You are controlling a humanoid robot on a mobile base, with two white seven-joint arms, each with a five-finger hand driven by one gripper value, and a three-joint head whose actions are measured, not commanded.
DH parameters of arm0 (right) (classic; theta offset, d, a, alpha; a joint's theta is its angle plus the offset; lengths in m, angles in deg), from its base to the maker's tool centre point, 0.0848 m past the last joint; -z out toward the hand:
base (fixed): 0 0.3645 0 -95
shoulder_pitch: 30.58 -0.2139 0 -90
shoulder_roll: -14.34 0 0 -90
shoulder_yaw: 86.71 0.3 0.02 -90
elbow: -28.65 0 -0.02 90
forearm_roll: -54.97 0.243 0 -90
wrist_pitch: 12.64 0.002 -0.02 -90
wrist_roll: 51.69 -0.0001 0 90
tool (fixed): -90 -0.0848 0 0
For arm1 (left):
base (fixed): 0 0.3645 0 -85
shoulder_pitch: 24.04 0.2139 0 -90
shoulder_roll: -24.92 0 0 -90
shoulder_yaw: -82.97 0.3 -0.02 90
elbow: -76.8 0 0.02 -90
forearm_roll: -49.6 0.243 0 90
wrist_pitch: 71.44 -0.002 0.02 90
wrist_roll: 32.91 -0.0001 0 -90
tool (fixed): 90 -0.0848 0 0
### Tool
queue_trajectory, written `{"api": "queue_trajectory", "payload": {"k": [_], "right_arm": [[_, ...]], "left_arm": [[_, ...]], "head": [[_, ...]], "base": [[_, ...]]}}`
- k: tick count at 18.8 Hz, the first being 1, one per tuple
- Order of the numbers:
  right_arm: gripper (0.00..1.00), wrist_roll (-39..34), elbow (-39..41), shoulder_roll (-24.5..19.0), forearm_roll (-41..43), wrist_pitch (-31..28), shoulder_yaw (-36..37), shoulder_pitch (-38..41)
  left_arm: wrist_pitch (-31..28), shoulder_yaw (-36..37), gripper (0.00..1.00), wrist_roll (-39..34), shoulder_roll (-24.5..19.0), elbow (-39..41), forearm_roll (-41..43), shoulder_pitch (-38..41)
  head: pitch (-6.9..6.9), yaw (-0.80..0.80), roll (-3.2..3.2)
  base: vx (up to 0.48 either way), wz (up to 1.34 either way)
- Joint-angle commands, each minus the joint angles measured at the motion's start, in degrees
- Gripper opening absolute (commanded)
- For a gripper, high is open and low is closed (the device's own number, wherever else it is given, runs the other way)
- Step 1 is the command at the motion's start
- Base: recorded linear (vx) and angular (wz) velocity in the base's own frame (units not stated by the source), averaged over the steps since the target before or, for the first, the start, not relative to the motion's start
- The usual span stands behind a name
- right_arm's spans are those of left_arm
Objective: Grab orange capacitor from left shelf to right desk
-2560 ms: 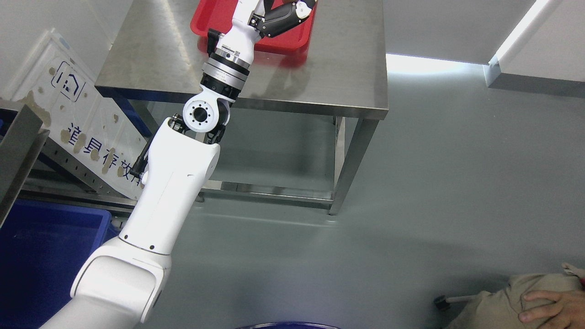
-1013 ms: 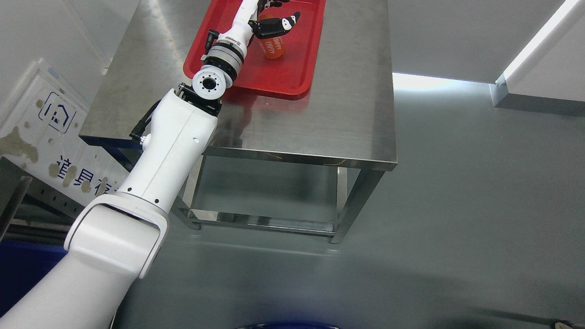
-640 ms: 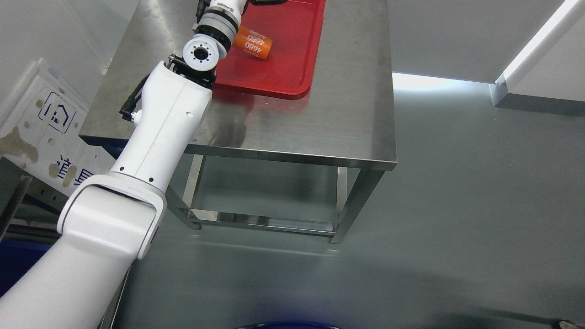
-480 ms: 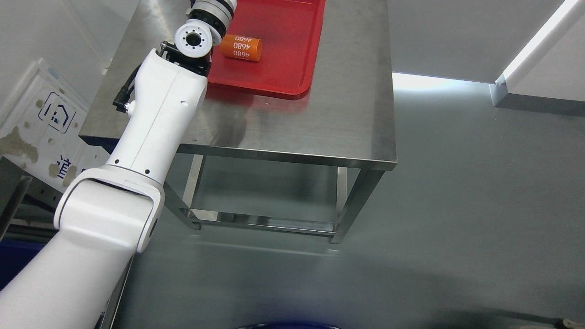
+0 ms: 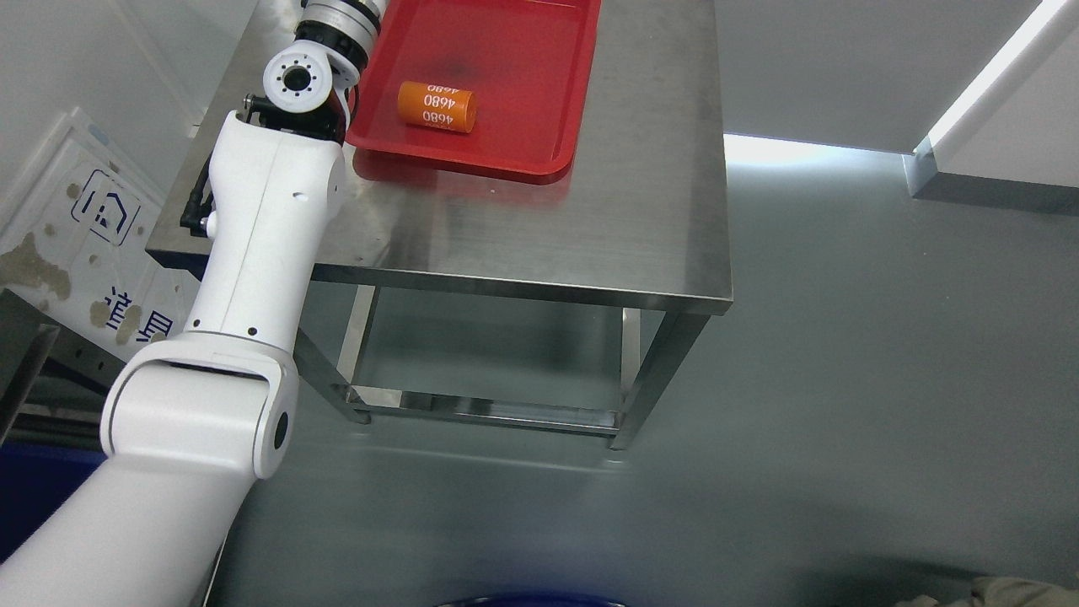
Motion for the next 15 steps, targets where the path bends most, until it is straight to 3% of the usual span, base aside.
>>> {"api": "queue_trajectory", "payload": {"k": [1, 4, 8, 15], "right_arm": [[1.00, -0.02, 1.32, 1.00, 0.00, -0.01, 0.70, 1.93], [1.00, -0.02, 1.32, 1.00, 0.00, -0.01, 0.62, 1.93], [1.00, -0.02, 1.32, 1.00, 0.00, -0.01, 0.70, 1.93], [1.00, -0.02, 1.32, 1.00, 0.00, -0.01, 0.70, 1.93]], "left_arm": [[-0.68, -7.84, 1.00, 1.19, -1.30, 17.42, 0.07, 10.78], [-2.78, -5.55, 1.00, 1.98, -5.53, 26.84, 0.07, 17.82], [-7.35, -5.37, 1.00, 1.98, -5.80, 35.19, 0.07, 24.23], [-8.32, -5.45, 1.00, 1.55, -4.93, 37.14, 0.07, 25.93]], "head": [[0.00, 0.00, 0.00], [0.00, 0.00, 0.00], [0.00, 0.00, 0.00], [0.00, 0.00, 0.00]], "base": [[0.000, 0.00], [0.000, 0.00], [0.000, 0.00], [0.000, 0.00]]}}
